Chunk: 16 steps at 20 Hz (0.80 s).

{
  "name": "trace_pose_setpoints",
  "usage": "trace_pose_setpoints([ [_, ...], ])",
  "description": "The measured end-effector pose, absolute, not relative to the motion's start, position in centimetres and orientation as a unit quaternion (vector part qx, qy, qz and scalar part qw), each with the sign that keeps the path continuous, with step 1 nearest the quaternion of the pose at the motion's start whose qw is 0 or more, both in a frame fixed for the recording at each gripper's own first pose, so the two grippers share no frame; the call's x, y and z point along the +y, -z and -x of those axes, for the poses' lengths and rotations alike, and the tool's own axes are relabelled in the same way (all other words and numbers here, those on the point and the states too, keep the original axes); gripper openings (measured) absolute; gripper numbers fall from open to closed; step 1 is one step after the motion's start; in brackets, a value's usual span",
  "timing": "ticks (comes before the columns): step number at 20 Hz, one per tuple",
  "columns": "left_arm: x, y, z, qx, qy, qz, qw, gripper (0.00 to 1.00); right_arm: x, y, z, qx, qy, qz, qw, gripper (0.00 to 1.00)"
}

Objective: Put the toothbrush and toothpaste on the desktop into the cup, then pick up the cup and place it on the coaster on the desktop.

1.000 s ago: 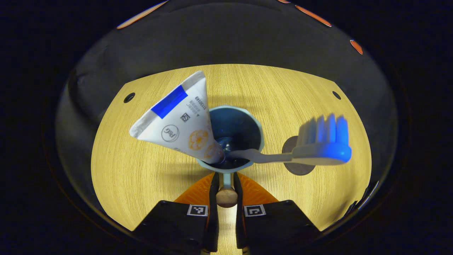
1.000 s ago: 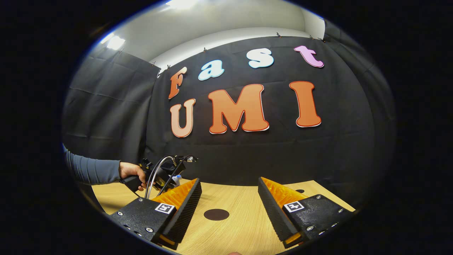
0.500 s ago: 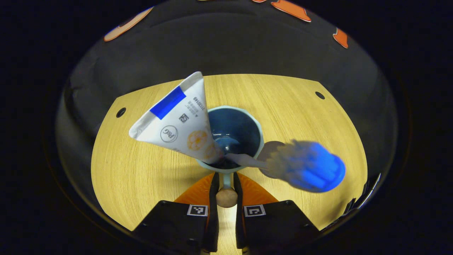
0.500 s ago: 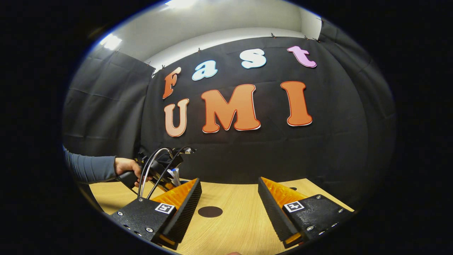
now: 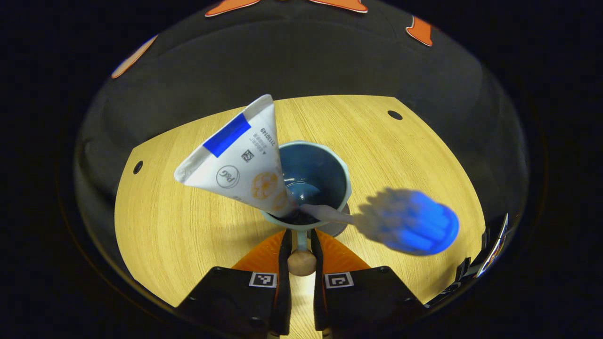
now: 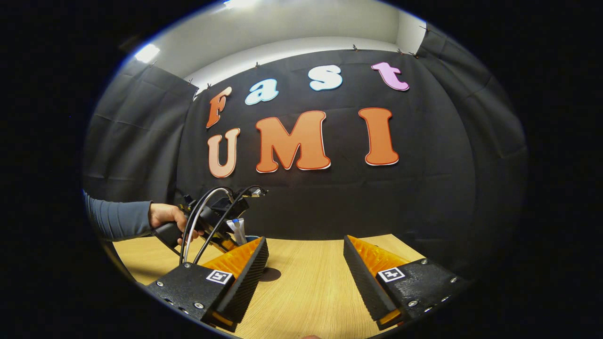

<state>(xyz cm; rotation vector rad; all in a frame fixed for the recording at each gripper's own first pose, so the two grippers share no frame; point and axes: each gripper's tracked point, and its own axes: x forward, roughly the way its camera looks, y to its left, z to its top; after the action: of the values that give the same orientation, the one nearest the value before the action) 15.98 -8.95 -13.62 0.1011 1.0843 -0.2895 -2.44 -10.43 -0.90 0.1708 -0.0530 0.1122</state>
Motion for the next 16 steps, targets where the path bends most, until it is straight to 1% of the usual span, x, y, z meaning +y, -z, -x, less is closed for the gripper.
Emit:
trace_pose_setpoints([
  [2, -9.4, 13.6, -16.4, 0.515, 0.142, -0.050, 0.844, 0.22, -11.1, 1.1, 2.8, -0.026, -0.050, -0.090, 0.994, 0.96],
  [5, -9.2, 13.1, -17.8, 0.518, 0.147, -0.055, 0.841, 0.23, -11.9, 1.4, 3.2, -0.024, -0.041, -0.095, 0.994, 0.96],
  [6, -9.0, 12.8, -18.5, 0.519, 0.149, -0.057, 0.840, 0.22, -12.1, 1.6, 3.3, -0.021, -0.039, -0.097, 0.994, 0.96],
  [8, -9.1, 13.4, -19.2, 0.523, 0.150, -0.057, 0.837, 0.23, -12.5, 2.1, 3.5, -0.017, -0.035, -0.098, 0.994, 0.96],
  [10, -9.0, 14.7, -18.6, 0.523, 0.143, -0.059, 0.838, 0.22, -12.5, 2.5, 3.6, -0.011, -0.033, -0.101, 0.994, 0.96],
  [12, -9.3, 12.8, -18.3, 0.516, 0.140, -0.059, 0.843, 0.23, -12.5, 2.9, 3.7, -0.006, -0.031, -0.103, 0.994, 0.96],
  [13, -9.2, 13.0, -18.1, 0.519, 0.141, -0.057, 0.841, 0.22, -12.6, 3.2, 3.5, -0.003, -0.029, -0.104, 0.994, 0.96],
  [16, -8.5, 13.4, -18.2, 0.518, 0.145, -0.050, 0.841, 0.23, -12.1, 3.8, 3.4, 0.008, -0.029, -0.108, 0.994, 0.96],
])
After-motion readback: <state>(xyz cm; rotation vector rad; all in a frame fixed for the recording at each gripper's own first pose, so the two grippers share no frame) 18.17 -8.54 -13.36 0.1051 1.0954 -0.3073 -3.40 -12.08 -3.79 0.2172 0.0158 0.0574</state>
